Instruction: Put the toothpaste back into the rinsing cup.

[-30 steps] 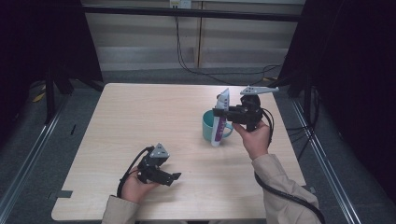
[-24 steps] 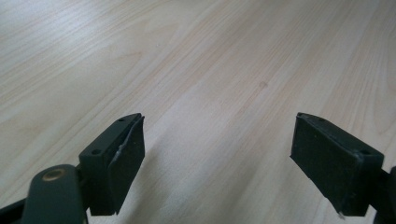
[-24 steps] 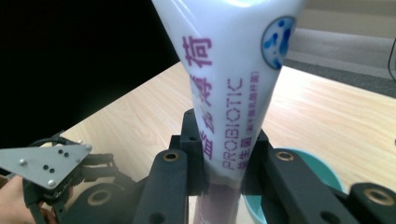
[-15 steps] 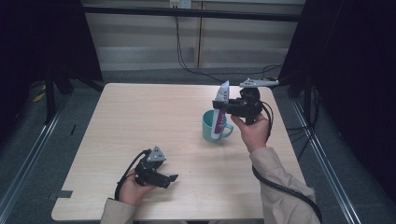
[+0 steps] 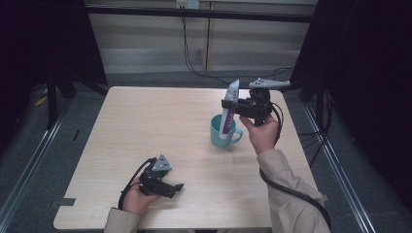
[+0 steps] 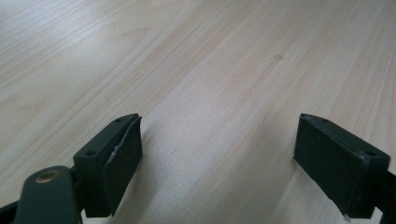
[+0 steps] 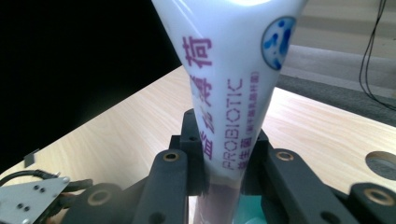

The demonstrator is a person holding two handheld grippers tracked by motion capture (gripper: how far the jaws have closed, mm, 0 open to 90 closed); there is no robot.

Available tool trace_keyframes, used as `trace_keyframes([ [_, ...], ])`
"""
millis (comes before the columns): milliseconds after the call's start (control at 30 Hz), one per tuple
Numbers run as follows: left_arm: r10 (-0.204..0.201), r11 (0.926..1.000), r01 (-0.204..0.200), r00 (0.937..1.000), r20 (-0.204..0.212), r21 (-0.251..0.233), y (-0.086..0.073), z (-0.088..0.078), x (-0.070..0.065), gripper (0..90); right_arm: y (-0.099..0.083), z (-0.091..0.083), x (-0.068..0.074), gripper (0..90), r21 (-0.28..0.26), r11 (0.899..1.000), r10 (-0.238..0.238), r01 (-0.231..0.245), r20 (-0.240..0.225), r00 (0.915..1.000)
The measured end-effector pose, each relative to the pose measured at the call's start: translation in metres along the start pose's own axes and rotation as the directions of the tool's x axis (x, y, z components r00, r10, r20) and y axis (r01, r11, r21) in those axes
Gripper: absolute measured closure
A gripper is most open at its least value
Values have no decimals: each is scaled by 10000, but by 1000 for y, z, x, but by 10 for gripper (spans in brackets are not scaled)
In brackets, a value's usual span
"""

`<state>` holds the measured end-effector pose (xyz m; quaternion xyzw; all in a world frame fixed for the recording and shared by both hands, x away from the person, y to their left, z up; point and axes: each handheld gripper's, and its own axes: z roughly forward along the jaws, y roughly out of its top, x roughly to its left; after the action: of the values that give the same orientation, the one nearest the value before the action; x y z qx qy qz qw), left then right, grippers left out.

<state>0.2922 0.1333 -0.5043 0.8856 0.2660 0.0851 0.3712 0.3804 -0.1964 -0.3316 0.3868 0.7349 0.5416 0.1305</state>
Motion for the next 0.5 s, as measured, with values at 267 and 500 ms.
trace_keyframes([
  [267, 352, 9993, -351, 9994, 48, -136, -4, 0, 0, 146, 3, 3, -6, 760, -56, 10000, 8, -7, 272, 9996],
  [500, 403, 9986, -398, 9991, 150, -351, -6, 0, 1, 143, 4, 6, -11, 761, -131, 9999, -59, 65, 500, 9987],
])
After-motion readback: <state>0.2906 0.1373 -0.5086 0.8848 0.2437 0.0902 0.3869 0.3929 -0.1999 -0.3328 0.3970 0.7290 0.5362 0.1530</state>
